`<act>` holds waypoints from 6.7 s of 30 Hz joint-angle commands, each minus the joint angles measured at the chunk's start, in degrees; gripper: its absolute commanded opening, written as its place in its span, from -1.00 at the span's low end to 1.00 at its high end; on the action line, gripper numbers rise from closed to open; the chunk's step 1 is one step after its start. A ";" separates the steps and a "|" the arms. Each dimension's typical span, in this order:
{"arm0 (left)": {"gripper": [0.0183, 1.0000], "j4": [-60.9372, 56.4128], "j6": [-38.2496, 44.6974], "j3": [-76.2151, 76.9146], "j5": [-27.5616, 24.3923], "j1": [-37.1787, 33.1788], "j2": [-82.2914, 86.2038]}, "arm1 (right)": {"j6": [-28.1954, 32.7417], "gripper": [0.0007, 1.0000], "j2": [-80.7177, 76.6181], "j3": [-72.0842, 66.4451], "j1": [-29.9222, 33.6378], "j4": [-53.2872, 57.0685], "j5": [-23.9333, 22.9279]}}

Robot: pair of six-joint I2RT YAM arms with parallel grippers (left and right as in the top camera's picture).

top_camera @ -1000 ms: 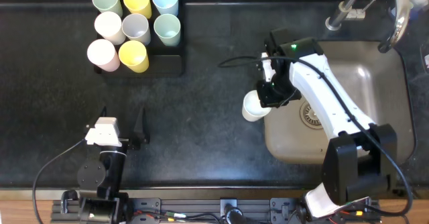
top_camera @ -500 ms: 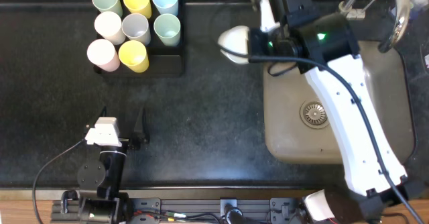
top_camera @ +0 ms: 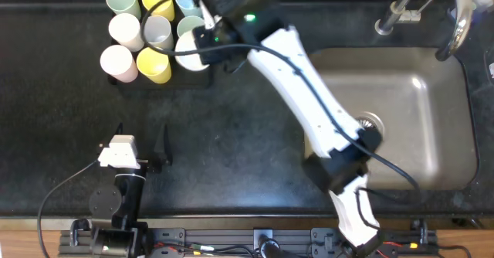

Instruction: Store Cups

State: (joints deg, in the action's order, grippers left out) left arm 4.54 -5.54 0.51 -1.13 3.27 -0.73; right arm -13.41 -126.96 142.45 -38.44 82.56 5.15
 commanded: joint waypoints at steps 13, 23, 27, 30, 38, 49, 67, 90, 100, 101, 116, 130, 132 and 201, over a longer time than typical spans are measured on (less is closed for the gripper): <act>1.00 0.24 0.83 -0.07 -0.74 -0.42 0.57 | -3.78 -0.92 -8.50 2.03 -2.58 -2.16 -3.30; 1.00 0.24 0.83 -0.07 -0.74 -0.42 0.57 | -4.83 -0.92 -12.68 2.03 -2.51 -3.76 -5.88; 1.00 0.24 0.83 -0.07 -0.74 -0.42 0.57 | -4.85 -0.92 -13.31 2.03 -2.51 -3.96 -6.91; 1.00 0.24 0.83 -0.07 -0.74 -0.42 0.57 | -4.87 -0.91 -13.31 2.03 -2.51 -4.57 -7.39; 1.00 0.24 0.83 -0.07 -0.74 -0.42 0.57 | -5.33 -0.91 -13.97 2.01 -2.56 -4.83 -7.74; 1.00 0.24 0.83 -0.07 -0.72 -0.42 0.57 | -5.53 -0.92 -14.80 2.01 -2.64 -4.92 -7.76; 1.00 0.24 0.83 -0.07 -0.72 -0.42 0.57 | -4.92 -0.14 -13.29 2.05 -2.40 -5.90 -7.06; 1.00 0.24 0.83 -0.07 -0.74 -0.42 0.57 | 16.48 0.99 49.31 -40.44 20.55 -19.28 -8.59; 1.00 0.24 0.83 -0.07 -0.74 -0.42 0.57 | 16.20 0.99 83.41 -83.93 26.25 -40.74 -8.13; 1.00 0.24 0.83 -0.07 -0.72 -0.42 0.57 | 16.15 0.99 86.07 -87.06 26.62 -43.04 -8.13; 1.00 0.24 0.83 -0.07 -0.74 -0.42 0.57 | 16.22 1.00 112.21 -126.20 28.39 -80.87 -8.55; 1.00 0.24 0.85 -0.07 -0.72 -0.42 0.57 | 16.20 1.00 126.73 -140.39 28.35 -82.82 -14.05; 1.00 0.24 0.83 -0.07 -0.74 -0.42 0.57 | 16.20 1.00 126.79 -141.81 28.35 -82.84 -14.12; 1.00 0.24 0.83 -0.07 -0.72 -0.42 0.57 | 16.22 0.99 126.73 -142.18 28.35 -78.99 -14.38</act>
State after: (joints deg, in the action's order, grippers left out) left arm 4.54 -5.54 0.51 -1.13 3.27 -0.73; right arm 2.81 -0.84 1.04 -10.48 3.97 -8.99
